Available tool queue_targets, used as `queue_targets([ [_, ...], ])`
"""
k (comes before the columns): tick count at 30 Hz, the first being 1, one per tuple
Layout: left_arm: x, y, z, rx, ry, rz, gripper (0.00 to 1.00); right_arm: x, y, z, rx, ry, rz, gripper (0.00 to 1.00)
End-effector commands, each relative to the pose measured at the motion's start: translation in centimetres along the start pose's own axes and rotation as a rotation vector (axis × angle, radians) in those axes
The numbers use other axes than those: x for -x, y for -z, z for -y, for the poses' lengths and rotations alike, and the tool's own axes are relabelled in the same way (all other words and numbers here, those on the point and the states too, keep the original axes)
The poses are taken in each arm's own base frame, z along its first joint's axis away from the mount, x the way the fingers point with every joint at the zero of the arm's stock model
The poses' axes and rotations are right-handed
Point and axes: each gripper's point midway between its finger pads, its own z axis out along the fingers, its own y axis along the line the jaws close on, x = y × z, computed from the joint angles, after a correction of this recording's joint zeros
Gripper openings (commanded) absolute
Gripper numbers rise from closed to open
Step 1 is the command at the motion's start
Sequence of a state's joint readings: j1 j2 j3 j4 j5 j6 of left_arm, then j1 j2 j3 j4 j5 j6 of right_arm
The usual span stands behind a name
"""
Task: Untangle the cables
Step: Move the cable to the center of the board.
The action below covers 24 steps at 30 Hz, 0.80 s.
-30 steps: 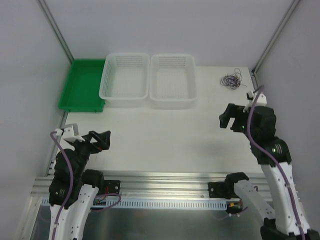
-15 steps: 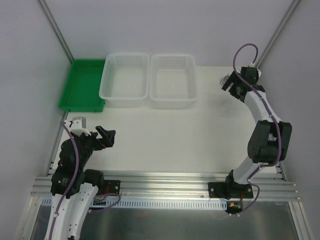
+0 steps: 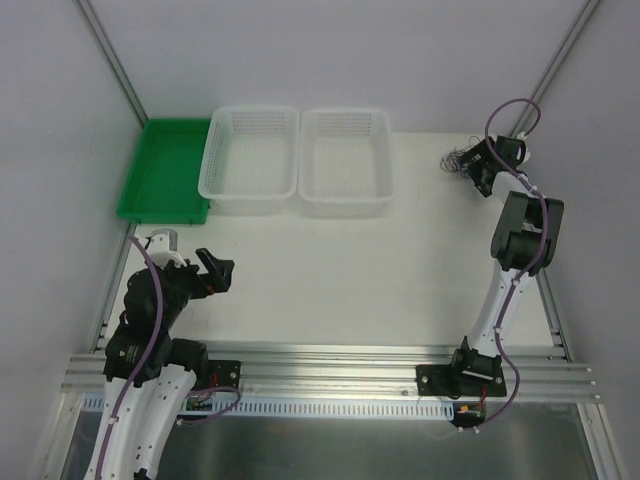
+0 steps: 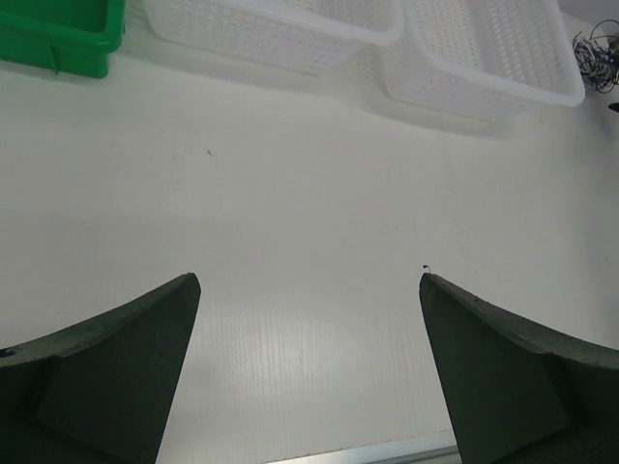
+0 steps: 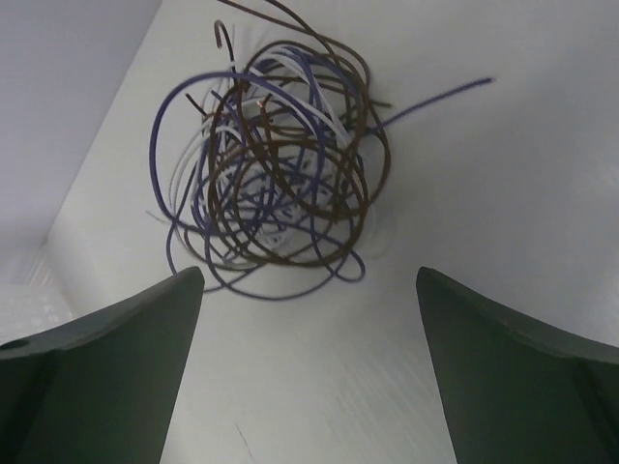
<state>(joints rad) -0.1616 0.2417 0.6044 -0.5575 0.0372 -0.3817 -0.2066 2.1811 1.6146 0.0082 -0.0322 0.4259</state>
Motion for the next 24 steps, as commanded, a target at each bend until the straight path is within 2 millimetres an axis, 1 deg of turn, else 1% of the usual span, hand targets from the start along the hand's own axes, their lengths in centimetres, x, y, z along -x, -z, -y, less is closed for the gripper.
queue_targets([
  [1, 0.7, -0.4, 0.3, -0.011, -0.004, 0.014, 0.99, 3.5, -1.4, -4.6, 0.178, -0.051, 0.089, 0.97],
  [2, 0.6, -0.5, 0.3, -0.009, -0.004, 0.010, 0.99, 4.3, -1.5, -5.4, 0.198, -0.053, 0.103, 0.97],
  [3, 0.7, -0.5, 0.2, -0.004, -0.003, 0.009, 0.99, 3.7, -2.8, -4.7, 0.187, -0.063, 0.088, 0.97],
  [5, 0.7, -0.6, 0.1, 0.002, -0.002, 0.004, 0.99, 3.5, -3.7, -4.7, 0.193, -0.089, 0.072, 0.99],
  [6, 0.6, -0.7, 0.0, 0.004, -0.002, 0.002, 0.99, 4.1, -3.9, -5.2, 0.207, -0.093, 0.084, 0.96],
  [7, 0.6, -0.8, -0.1, 0.010, 0.000, 0.000, 0.99, 3.7, -4.6, -4.7, 0.202, -0.100, 0.079, 0.92],
  [8, 0.6, -0.8, 0.0, 0.008, -0.002, 0.000, 0.99, 3.8, -4.8, -4.8, 0.204, -0.105, 0.083, 0.80],
  [10, 0.5, -0.9, -0.1, 0.009, -0.002, -0.006, 0.99, 3.8, -5.1, -4.5, 0.204, -0.119, 0.076, 0.62],
  [11, 0.5, -0.9, -0.1, 0.011, -0.001, -0.008, 0.99, 3.7, -5.1, -4.4, 0.203, -0.127, 0.074, 0.46],
  [12, 0.5, -0.9, -0.1, 0.009, -0.001, -0.006, 0.99, 3.8, -5.0, -4.4, 0.204, -0.128, 0.074, 0.38],
  [13, 0.5, -0.8, 0.0, 0.006, -0.001, -0.004, 0.99, 3.1, -5.0, -3.8, 0.190, -0.127, 0.062, 0.30],
  [14, 0.5, -0.8, 0.0, 0.005, -0.001, -0.001, 0.99, 3.5, -4.2, -4.2, 0.198, -0.123, 0.071, 0.14],
  [15, 0.7, -0.7, 0.1, 0.001, -0.002, 0.009, 0.99, 3.4, -3.8, -4.1, 0.198, -0.121, 0.071, 0.07],
  [16, 0.7, -0.7, 0.0, 0.001, -0.002, 0.012, 0.99, 2.0, -3.6, -3.1, 0.179, -0.122, 0.045, 0.01],
  [17, 0.7, -0.7, 0.1, -0.003, -0.002, 0.014, 0.99, 2.6, -2.0, -3.8, 0.196, -0.119, 0.056, 0.01],
  [18, 0.9, -0.5, 0.2, -0.010, -0.003, 0.026, 0.99, 2.4, -1.3, -3.9, 0.213, -0.118, 0.063, 0.01],
  [19, 0.9, -0.5, 0.3, -0.016, -0.004, 0.028, 0.99, -0.2, -0.7, -2.3, 0.193, -0.128, 0.015, 0.01],
  [20, 0.9, -0.4, 0.4, -0.022, -0.002, 0.031, 0.99, 0.7, 1.6, -3.4, 0.230, -0.129, 0.040, 0.01],
  [21, 0.9, -0.3, 0.6, -0.037, -0.003, 0.036, 0.99, 0.6, 2.9, -3.8, 0.252, -0.139, 0.043, 0.01],
  [22, 0.8, -0.3, 0.8, -0.048, -0.002, 0.033, 0.99, -0.5, 4.1, -3.6, 0.260, -0.141, 0.019, 0.01],
  [23, 0.8, -0.3, 0.9, -0.053, 0.000, 0.034, 0.99, -3.2, 4.9, -1.7, 0.225, -0.146, -0.027, 0.01],
  [24, 0.7, -0.3, 0.9, -0.057, 0.002, 0.034, 0.99, -2.7, 7.8, -3.1, 0.263, -0.116, -0.003, 0.01],
])
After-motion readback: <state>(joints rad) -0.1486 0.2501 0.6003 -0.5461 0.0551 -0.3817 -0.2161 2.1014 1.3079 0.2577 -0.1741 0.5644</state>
